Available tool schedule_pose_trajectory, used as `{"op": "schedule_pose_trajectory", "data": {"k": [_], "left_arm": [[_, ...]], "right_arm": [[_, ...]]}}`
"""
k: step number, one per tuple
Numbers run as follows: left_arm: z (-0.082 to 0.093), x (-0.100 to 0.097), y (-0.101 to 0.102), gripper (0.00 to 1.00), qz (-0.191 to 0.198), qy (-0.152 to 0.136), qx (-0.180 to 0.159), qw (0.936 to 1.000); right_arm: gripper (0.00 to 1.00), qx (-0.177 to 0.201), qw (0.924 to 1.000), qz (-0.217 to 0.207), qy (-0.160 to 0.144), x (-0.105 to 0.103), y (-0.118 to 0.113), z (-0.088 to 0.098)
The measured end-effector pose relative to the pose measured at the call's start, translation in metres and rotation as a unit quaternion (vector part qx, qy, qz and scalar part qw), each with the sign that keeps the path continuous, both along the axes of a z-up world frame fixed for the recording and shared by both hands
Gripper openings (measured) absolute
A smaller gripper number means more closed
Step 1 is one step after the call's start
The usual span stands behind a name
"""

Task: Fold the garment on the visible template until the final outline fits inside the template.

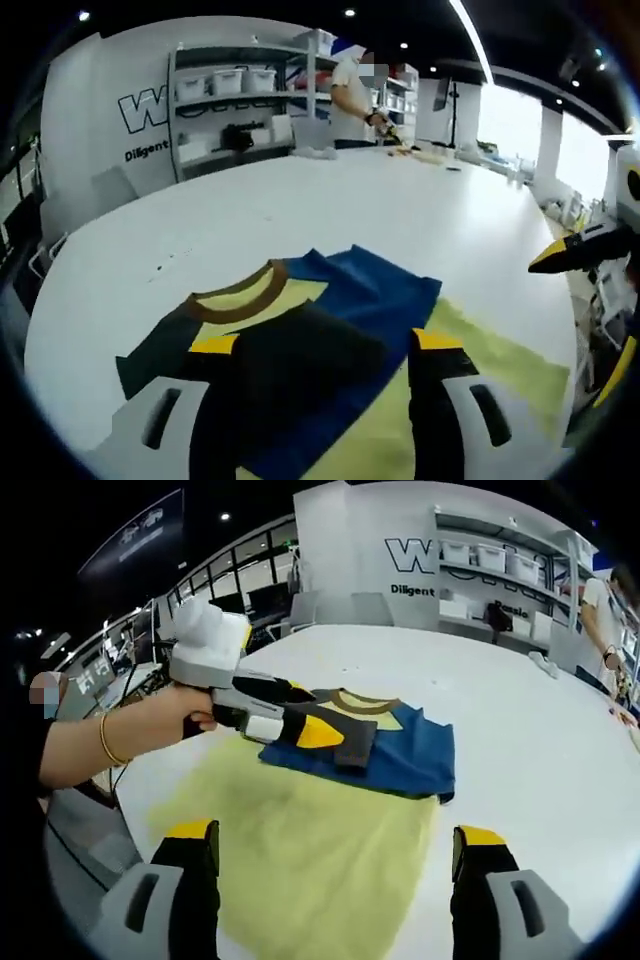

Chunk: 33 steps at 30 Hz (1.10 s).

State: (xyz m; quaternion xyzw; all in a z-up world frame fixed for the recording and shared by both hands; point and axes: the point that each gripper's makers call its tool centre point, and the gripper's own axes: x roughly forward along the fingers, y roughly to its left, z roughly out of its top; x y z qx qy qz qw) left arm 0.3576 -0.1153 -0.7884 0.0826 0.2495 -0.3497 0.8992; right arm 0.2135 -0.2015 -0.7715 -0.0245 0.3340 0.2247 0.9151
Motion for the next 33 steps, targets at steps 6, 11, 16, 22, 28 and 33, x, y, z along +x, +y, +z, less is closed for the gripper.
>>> {"op": "schedule_pose_trajectory", "data": {"k": [6,11,16,22,28,33], "left_arm": [[0.013,0.0,0.016,0.86,0.011,-0.004,-0.002,0.9999],[0.017,-0.001,0.025,0.96,0.014,-0.01,0.003,0.9998],[0.024,-0.005,0.033,0.99,0.014,-0.013,-0.004,0.9998],[0.03,-0.012,0.04,0.99,0.01,-0.015,0.001,0.9998],[0.028,-0.021,0.046,0.99,0.009,-0.007,0.005,0.9999],[0.028,-0.026,0.053,0.99,0.015,-0.007,0.003,0.9999]], "right_arm": [[0.92,-0.009,0.9998,0.005,-0.02,0.012,0.005,-0.001],[0.86,-0.044,0.9984,0.016,-0.033,0.024,0.002,-0.007],[0.76,-0.051,0.9974,0.027,-0.043,0.033,0.005,-0.01],[0.68,-0.056,0.9964,0.039,-0.05,0.047,0.011,-0.015],[0.63,-0.067,0.9948,0.06,-0.048,0.06,0.021,-0.022],[0.52,-0.076,0.9926,0.076,-0.055,0.072,0.028,-0.028]]}}
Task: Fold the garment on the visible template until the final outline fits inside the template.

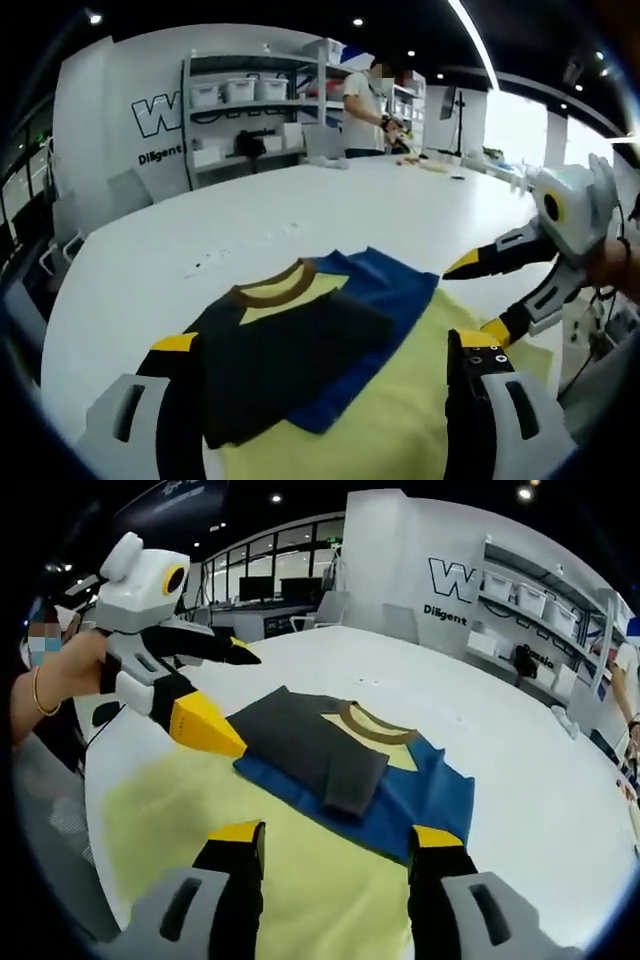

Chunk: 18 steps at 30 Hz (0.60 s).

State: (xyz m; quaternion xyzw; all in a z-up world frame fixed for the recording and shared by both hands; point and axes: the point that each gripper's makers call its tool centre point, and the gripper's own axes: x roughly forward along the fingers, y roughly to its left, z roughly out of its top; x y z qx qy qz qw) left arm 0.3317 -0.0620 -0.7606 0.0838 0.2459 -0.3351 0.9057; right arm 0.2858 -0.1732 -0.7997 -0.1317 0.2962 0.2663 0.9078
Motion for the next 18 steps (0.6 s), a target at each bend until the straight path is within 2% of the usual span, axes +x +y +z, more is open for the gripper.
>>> {"op": "schedule_pose_trajectory", "data": {"k": [5,10,13,15,18], "left_arm": [[0.001,-0.006,0.009,0.99,0.003,0.002,0.002,1.0],[0.002,-0.012,0.013,0.99,0.003,0.004,0.005,1.0],[0.003,-0.016,0.012,0.99,0.002,0.002,0.002,1.0],[0.002,-0.02,0.013,0.99,0.001,0.004,0.004,1.0],[-0.003,-0.024,0.014,0.99,0.004,0.008,0.004,0.9999]], "right_arm": [[0.41,-0.008,0.9999,0.015,-0.004,0.011,0.005,-0.009],[0.36,-0.02,0.9994,0.029,0.001,0.023,0.011,-0.022],[0.32,-0.041,0.9982,0.041,0.013,0.027,0.014,-0.031],[0.27,-0.055,0.997,0.055,0.003,0.031,0.018,-0.033],[0.31,-0.062,0.9966,0.055,0.004,0.037,0.021,-0.038]]}}
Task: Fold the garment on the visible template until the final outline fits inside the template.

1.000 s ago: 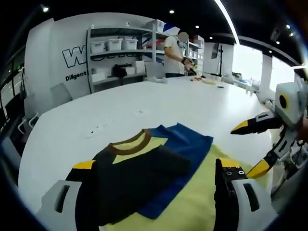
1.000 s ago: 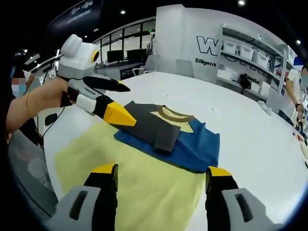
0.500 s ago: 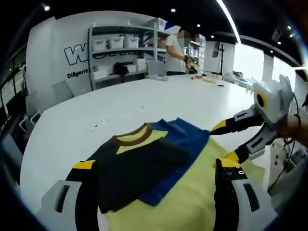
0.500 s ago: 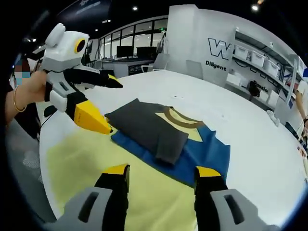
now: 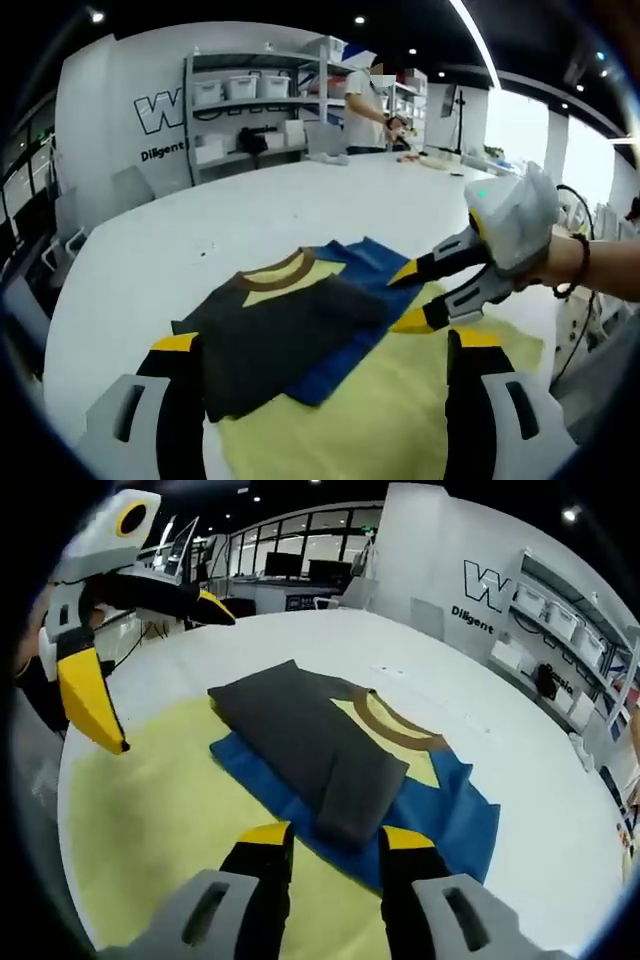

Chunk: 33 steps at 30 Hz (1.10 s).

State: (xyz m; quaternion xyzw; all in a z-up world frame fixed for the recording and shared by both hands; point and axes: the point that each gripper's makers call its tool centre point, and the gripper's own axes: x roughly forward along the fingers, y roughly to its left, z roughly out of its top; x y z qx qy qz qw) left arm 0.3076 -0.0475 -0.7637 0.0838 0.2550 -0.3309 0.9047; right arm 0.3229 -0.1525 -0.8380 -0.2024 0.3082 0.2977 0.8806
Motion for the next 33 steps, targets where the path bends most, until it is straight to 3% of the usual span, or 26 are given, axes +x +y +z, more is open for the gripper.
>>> {"op": "schedule_pose_trajectory", "data": {"k": [4,11,20,24,26,28,32,33], "left_arm": [[-0.004,-0.008,0.002,0.99,-0.003,0.009,0.004,0.9999],[0.001,-0.012,0.006,0.98,0.002,0.01,-0.001,0.9999],[0.004,-0.016,0.011,0.98,0.003,0.009,-0.001,1.0],[0.003,-0.017,0.017,0.98,0.008,0.008,0.006,0.9999],[0.002,-0.017,0.021,0.97,0.011,0.009,0.007,0.9999],[0.003,-0.017,0.023,0.98,0.012,0.006,0.006,0.9999],[0.003,-0.018,0.026,0.97,0.015,0.007,0.008,0.9998],[0.003,-0.018,0.027,0.97,0.015,0.006,0.009,0.9998]], "right_arm": [[0.23,-0.01,0.9999,0.013,0.0,0.005,0.003,-0.007],[0.19,-0.018,0.9997,0.011,0.009,0.009,0.002,-0.017],[0.0,-0.023,0.9996,-0.013,0.004,0.018,-0.008,-0.02],[0.0,0.027,0.9976,-0.063,0.006,0.024,-0.013,-0.014],[0.0,0.062,0.9924,-0.106,0.009,0.027,-0.02,-0.011],[0.0,0.08,0.9892,-0.122,0.013,0.027,-0.023,-0.011],[0.0,0.125,0.9708,-0.204,0.019,0.028,-0.039,-0.011],[0.0,0.141,0.9626,-0.23,0.022,0.027,-0.044,-0.011]]}}
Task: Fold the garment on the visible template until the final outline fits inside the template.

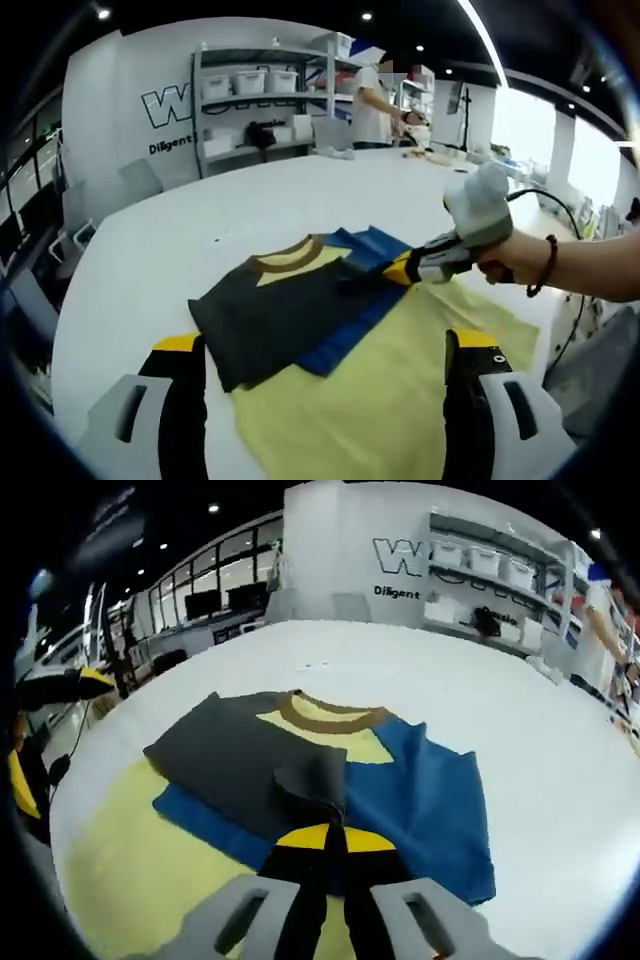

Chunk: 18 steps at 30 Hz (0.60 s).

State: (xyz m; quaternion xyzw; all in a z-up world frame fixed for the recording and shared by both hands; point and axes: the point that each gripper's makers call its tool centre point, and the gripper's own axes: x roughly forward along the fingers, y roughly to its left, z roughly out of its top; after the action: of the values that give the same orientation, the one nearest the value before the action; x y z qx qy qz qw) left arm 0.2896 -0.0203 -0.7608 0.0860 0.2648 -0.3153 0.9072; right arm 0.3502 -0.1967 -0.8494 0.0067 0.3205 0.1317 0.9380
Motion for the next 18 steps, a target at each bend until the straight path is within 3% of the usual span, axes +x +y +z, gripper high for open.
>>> {"op": "schedule_pose_trajectory", "data": {"k": [3,4,8,11,12,15,18], "left_arm": [[-0.001,-0.001,0.002,0.97,0.001,-0.001,0.003,1.0],[-0.001,-0.002,0.004,0.97,0.0,-0.001,0.006,1.0],[-0.004,-0.004,0.01,0.97,0.004,0.003,0.008,1.0],[-0.007,-0.007,0.015,0.97,0.007,0.007,0.008,0.9999],[-0.009,-0.007,0.017,0.97,0.009,0.009,0.009,0.9999],[-0.014,-0.01,0.023,0.96,0.014,0.016,0.012,0.9997],[-0.019,-0.013,0.026,0.96,0.016,0.022,0.012,0.9995]], "right_arm": [[0.0,0.046,0.9968,-0.065,-0.002,0.0,-0.011,0.0],[0.0,0.075,0.9923,-0.099,0.002,0.0,-0.016,0.0],[0.0,0.11,0.9829,-0.147,0.004,-0.003,-0.023,0.002],[0.0,0.168,0.9668,-0.192,0.013,-0.004,-0.024,0.003],[0.0,0.172,0.9647,-0.197,0.03,-0.007,-0.024,0.0],[0.0,0.116,0.9757,-0.183,0.03,-0.013,-0.029,-0.005],[0.01,0.117,0.9744,-0.186,0.048,-0.02,-0.032,-0.012]]}}
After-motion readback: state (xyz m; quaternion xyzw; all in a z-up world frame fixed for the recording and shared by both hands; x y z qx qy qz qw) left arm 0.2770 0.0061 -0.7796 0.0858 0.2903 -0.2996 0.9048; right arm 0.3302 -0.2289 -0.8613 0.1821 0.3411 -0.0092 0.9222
